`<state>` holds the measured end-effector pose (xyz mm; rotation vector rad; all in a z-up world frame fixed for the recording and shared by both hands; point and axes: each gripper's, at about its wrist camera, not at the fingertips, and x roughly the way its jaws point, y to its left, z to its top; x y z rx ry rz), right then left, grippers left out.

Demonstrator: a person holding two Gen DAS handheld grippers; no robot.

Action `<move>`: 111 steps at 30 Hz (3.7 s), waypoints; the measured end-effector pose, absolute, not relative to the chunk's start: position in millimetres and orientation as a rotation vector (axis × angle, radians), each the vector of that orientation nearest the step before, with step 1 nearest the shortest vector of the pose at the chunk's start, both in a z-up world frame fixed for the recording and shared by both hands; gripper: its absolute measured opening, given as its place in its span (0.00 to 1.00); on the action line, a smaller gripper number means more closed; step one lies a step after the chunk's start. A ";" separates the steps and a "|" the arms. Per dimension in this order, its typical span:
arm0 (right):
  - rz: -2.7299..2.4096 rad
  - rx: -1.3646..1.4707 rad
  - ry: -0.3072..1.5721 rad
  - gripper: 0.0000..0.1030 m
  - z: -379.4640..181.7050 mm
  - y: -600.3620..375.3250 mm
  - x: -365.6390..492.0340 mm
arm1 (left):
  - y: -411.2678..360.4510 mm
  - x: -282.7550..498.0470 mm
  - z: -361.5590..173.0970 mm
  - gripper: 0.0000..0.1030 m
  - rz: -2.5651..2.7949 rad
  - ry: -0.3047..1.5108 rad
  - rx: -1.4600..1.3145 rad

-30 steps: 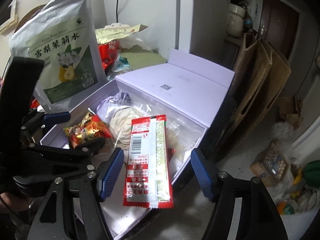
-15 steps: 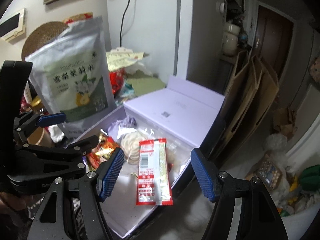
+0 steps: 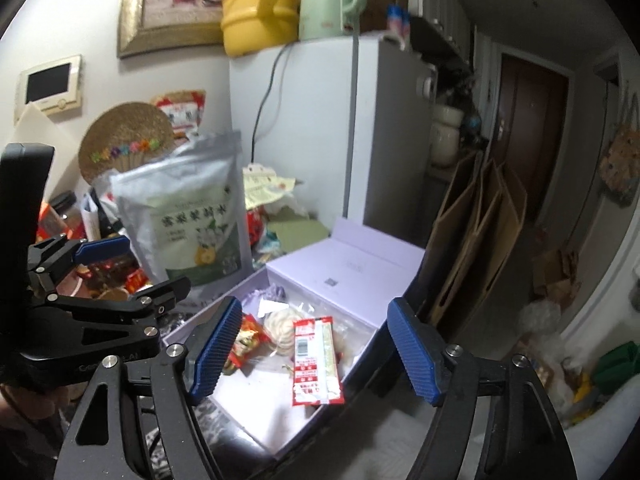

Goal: Organize soft objects

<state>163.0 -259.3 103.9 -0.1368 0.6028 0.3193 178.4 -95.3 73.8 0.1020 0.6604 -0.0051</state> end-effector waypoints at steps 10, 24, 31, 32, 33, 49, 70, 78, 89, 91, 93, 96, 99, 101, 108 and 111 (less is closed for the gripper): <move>0.309 -0.114 0.539 0.85 122.2 -258.1 105.3 | -83.3 121.6 91.0 0.80 -0.023 0.585 0.082; 0.292 -0.053 0.551 0.87 90.8 -255.3 50.8 | -78.9 63.7 62.8 0.80 -0.012 0.566 0.127; 0.261 -0.024 0.591 0.87 66.7 -261.9 36.4 | -80.8 56.0 39.4 0.80 -0.036 0.608 0.102; 0.254 -0.028 0.596 0.87 63.9 -262.1 35.3 | -81.5 55.1 36.3 0.80 -0.039 0.613 0.103; 0.246 -0.035 0.604 0.87 60.3 -262.3 34.0 | -81.8 54.5 34.0 0.80 -0.045 0.618 0.102; 0.241 -0.023 0.639 0.87 45.7 -265.5 22.9 | -81.4 48.0 21.0 0.80 -0.107 0.657 0.069; 0.251 -0.023 0.645 0.87 50.1 -261.2 19.6 | -79.0 44.3 25.2 0.80 -0.137 0.644 0.044; 0.254 -0.030 0.642 0.87 51.1 -260.2 19.4 | -75.8 42.3 27.2 0.80 -0.146 0.636 0.026; 0.243 -0.034 0.648 0.87 49.2 -259.2 22.0 | -74.4 41.0 29.2 0.80 -0.133 0.633 0.023; 0.242 -0.036 0.647 0.87 49.1 -259.5 22.2 | -74.0 40.6 29.1 0.80 -0.126 0.632 0.026; 0.242 -0.037 0.646 0.87 48.8 -259.3 22.1 | -73.7 40.5 28.9 0.80 -0.123 0.632 0.027; 0.239 -0.037 0.646 0.87 48.7 -259.3 22.0 | -73.8 41.1 28.2 0.80 -0.115 0.634 0.033; 0.235 -0.038 0.645 0.87 48.3 -259.9 22.0 | -73.4 41.8 27.8 0.80 -0.119 0.638 0.032; 0.232 -0.036 0.645 0.87 48.0 -261.1 22.0 | -73.2 41.9 27.4 0.80 -0.123 0.640 0.029; 0.230 -0.040 0.650 0.87 47.8 -259.9 22.7 | -74.5 41.3 26.5 0.80 -0.109 0.642 0.044; 0.225 -0.041 0.652 0.87 47.8 -259.3 22.3 | -74.9 40.6 26.4 0.80 -0.107 0.642 0.050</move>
